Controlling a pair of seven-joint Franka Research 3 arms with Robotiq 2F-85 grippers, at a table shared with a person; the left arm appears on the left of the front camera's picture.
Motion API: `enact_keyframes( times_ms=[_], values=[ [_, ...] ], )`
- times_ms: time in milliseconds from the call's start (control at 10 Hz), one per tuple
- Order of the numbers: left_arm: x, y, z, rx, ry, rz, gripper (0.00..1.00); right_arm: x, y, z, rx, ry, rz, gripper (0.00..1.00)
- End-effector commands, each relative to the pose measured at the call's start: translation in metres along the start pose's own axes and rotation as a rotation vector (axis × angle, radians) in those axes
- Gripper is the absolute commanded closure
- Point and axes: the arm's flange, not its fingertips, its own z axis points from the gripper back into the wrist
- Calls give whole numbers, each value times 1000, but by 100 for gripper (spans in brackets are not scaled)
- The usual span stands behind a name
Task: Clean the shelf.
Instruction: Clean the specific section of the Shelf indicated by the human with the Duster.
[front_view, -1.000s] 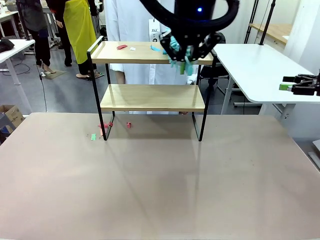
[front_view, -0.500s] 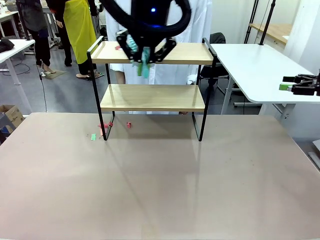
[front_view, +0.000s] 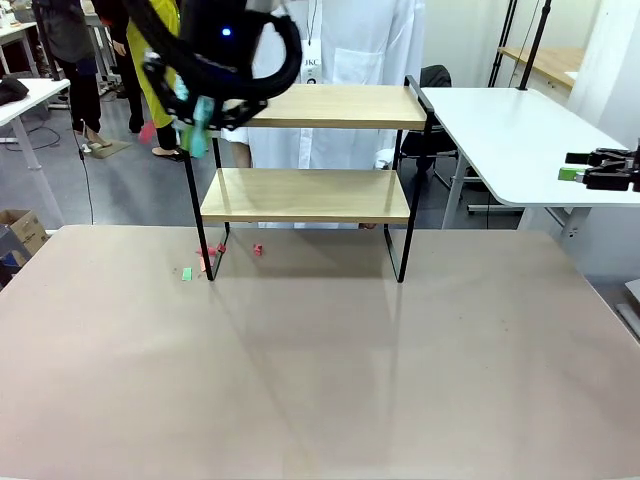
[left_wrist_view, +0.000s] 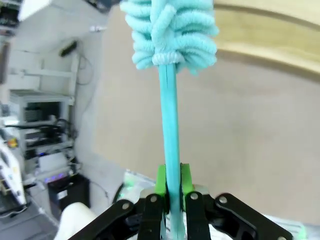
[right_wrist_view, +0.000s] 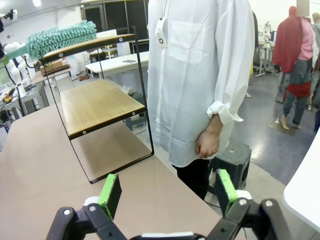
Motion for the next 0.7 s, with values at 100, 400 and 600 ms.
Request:
enact_keyframes(
  times_ms=[100,400,600],
  values=[
    [-17,19,14,154,-188,-7,87,3,1,-1,0,0,6,0],
    [-28,33,47,47,-287,-34,87,3,1,-1,0,0,6,0],
    [-29,23,48,102,-249,-4,87,3,1,-1,0,0,6,0]
  ],
)
